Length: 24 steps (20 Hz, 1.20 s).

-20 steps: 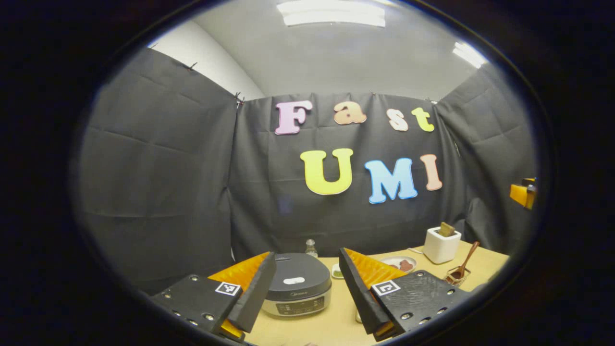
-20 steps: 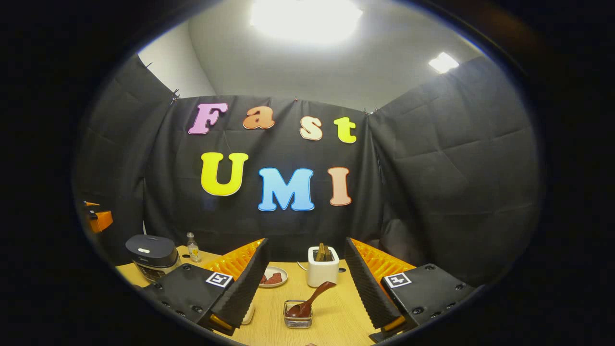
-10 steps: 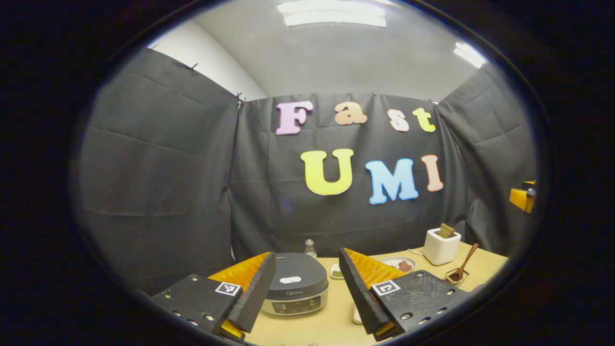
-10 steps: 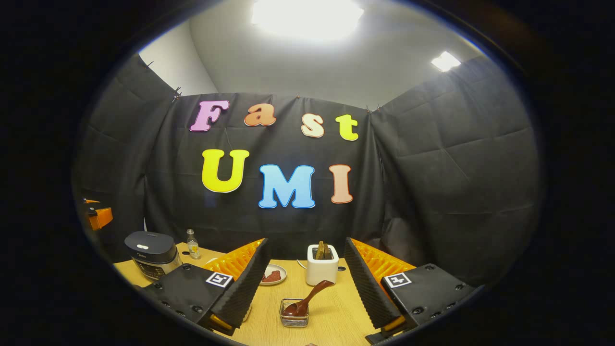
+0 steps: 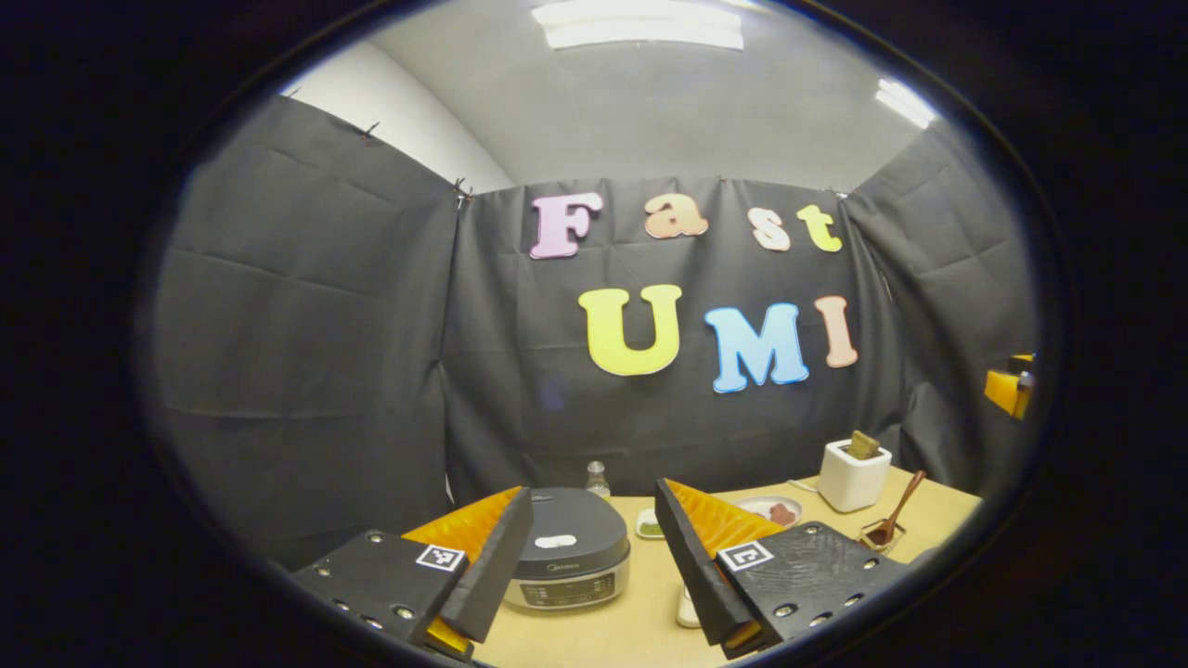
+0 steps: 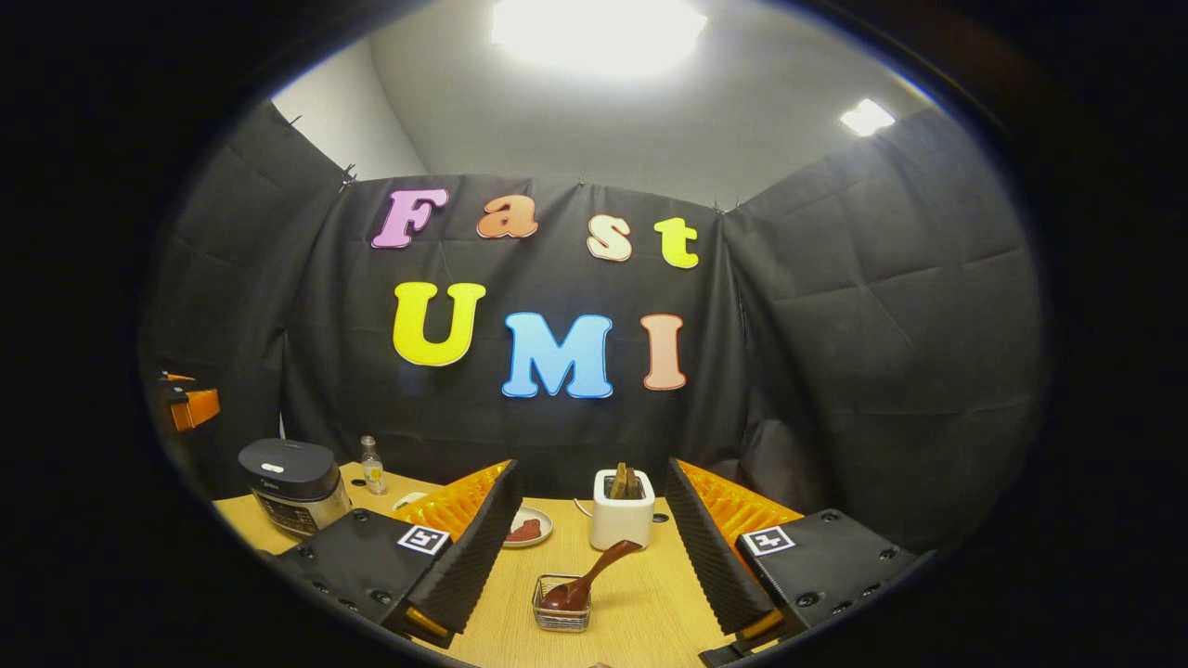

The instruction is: Close the left gripper, press the button to open the rice cooker; take a wooden spoon from the chopstick holder with the right hand, scoop a spoonful of rice and pour it into the rice cooker, then put the wooden spoon back into the chopstick holder.

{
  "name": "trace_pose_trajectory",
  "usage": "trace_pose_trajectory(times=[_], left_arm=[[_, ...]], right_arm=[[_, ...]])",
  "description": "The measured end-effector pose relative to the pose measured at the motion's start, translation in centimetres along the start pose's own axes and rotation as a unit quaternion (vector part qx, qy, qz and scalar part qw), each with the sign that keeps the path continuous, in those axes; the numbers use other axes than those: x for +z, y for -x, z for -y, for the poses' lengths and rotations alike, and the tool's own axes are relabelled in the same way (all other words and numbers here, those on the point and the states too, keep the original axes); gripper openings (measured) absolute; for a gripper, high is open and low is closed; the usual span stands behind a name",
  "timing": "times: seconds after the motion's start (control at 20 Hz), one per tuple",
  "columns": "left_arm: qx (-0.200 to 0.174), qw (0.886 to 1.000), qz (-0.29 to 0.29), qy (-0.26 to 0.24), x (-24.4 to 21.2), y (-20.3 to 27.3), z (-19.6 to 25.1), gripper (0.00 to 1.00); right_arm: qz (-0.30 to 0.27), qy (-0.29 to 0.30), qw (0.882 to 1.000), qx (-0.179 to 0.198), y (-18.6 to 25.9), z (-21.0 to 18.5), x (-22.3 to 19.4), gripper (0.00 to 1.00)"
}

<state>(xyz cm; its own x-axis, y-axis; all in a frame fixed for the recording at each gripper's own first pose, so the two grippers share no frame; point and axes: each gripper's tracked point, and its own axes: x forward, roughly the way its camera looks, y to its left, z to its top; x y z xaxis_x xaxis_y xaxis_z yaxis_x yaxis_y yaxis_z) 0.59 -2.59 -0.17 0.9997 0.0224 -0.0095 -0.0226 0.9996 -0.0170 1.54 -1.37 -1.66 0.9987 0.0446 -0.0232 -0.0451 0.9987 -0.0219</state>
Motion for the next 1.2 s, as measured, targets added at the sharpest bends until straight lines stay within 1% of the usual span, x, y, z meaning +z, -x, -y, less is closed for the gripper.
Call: trace_pose_trajectory(times=[0.1,0.15,0.2,0.3,0.35,0.4,0.45,0.5,0.6,0.75,0.8,0.9,1.0,1.2], left_arm=[[0.002,1.0,-0.001,0.004,0.2,0.1,0.1,0.82],[0.002,1.0,0.001,0.001,0.2,-0.2,0.3,0.83],[0.008,1.0,0.005,-0.003,0.7,-0.3,0.1,0.75],[0.006,1.0,0.007,-0.009,1.1,-0.2,0.7,0.59],[0.006,1.0,0.01,-0.011,1.3,-0.2,0.9,0.59],[0.017,1.0,0.015,-0.014,1.7,-0.5,0.4,0.59],[0.02,1.0,0.015,-0.014,1.8,-0.6,0.6,0.41],[0.018,1.0,0.012,-0.012,1.7,-0.4,1.0,0.39],[0.014,1.0,0.007,-0.007,1.4,-0.3,1.7,0.41],[0.04,0.999,0.016,-0.017,2.0,-0.7,0.1,0.09],[0.041,0.999,0.019,-0.018,2.4,-0.8,0.1,0.01],[0.032,0.999,0.022,-0.017,2.8,-1.2,0.1,0.0],[0.032,0.999,0.022,-0.011,3.0,-2.4,-1.1,0.0],[0.035,0.999,0.009,0.013,2.0,-6.6,-3.7,0.0]], right_arm=[[0.0,0.001,1.0,0.004,-0.2,0.2,-0.2,0.99],[0.0,0.001,1.0,0.006,-0.3,0.2,-0.3,0.99],[-0.001,0.0,1.0,0.008,-0.4,0.3,-0.4,0.99],[-0.001,-0.003,1.0,0.011,-0.5,0.6,-0.5,0.99],[0.0,-0.004,1.0,0.012,-0.6,0.8,-0.5,0.98],[0.001,-0.005,1.0,0.012,-0.5,1.0,-0.5,0.98],[0.002,-0.005,1.0,0.013,-0.6,1.2,-0.6,0.99],[0.002,-0.006,1.0,0.015,-0.7,1.3,-0.7,0.98],[0.002,-0.007,1.0,0.021,-0.9,1.5,-0.9,0.99],[0.001,-0.008,0.999,0.033,-1.0,1.8,-1.4,0.98],[0.001,-0.007,0.999,0.035,-1.0,1.9,-1.6,0.99],[-0.007,-0.007,0.999,0.039,-1.0,2.0,-2.3,0.97],[-0.013,-0.008,0.999,0.037,-1.1,2.0,-2.6,0.99],[-0.016,-0.001,1.0,0.014,-1.5,1.9,-2.8,0.98]])
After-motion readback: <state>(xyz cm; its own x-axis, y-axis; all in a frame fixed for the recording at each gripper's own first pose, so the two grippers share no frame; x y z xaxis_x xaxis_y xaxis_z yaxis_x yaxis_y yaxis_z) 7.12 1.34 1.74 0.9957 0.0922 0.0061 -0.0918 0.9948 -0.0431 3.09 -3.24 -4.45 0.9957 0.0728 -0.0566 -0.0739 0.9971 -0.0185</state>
